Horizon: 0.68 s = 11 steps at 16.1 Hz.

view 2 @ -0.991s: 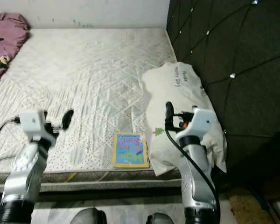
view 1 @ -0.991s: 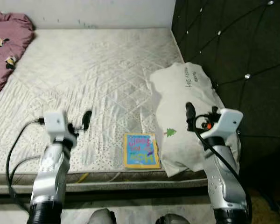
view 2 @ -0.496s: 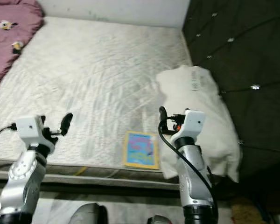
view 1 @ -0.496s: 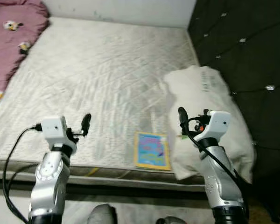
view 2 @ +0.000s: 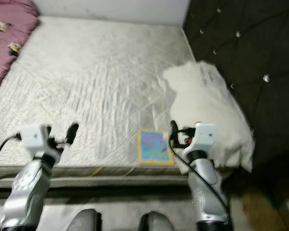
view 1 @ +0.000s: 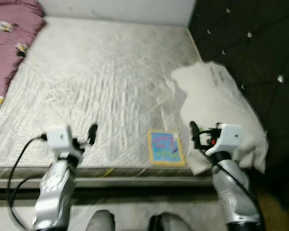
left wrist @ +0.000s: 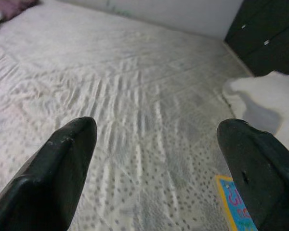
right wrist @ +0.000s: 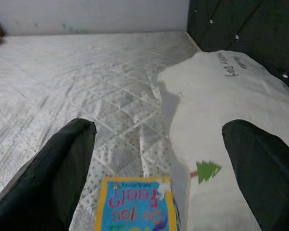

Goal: Clean up the room

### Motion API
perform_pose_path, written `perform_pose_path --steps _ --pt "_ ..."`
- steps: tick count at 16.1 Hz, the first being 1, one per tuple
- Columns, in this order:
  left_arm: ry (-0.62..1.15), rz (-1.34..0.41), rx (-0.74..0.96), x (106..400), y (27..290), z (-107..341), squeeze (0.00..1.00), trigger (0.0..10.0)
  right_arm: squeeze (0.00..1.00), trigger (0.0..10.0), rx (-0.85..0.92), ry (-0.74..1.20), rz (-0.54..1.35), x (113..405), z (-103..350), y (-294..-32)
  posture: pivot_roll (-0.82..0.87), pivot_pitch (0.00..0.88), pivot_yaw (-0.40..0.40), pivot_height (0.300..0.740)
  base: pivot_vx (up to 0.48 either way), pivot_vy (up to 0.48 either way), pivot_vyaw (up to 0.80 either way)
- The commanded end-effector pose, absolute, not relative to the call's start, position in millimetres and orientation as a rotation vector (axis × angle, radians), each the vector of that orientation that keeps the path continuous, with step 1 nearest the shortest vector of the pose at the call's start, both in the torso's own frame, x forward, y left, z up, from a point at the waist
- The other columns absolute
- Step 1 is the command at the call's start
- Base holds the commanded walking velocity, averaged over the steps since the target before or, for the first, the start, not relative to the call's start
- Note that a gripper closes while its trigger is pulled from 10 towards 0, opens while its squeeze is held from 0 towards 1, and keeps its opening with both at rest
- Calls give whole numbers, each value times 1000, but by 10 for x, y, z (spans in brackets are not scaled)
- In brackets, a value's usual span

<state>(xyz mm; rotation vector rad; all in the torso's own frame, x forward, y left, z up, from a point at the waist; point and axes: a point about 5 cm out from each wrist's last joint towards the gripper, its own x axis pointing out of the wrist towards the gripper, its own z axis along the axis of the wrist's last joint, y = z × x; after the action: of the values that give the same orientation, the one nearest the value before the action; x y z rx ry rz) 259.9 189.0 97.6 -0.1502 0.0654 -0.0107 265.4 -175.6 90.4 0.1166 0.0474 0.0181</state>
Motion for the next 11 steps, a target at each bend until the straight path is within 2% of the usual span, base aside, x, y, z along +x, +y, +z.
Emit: perform_pose_path --steps 1,5,8,11 --pt "97 11 -150 2551 1925 906 0 10000 0 10000 121 23 29 2662 967 -1721 -3 146 -70 740 0 480 -469" --pt "118 -14 -153 2557 1885 864 0 10000 0 10000 90 21 30 2647 960 -1743 -10 141 -69 740 0 480 -117" --pt "136 -38 -133 2539 1890 836 0 10000 0 10000 109 73 -12 2497 812 -1767 -13 160 -49 740 0 480 0" --pt "130 -44 -137 2580 1901 849 0 10000 0 10000 94 36 -11 2583 902 -1754 -28 155 -44 740 0 480 0"
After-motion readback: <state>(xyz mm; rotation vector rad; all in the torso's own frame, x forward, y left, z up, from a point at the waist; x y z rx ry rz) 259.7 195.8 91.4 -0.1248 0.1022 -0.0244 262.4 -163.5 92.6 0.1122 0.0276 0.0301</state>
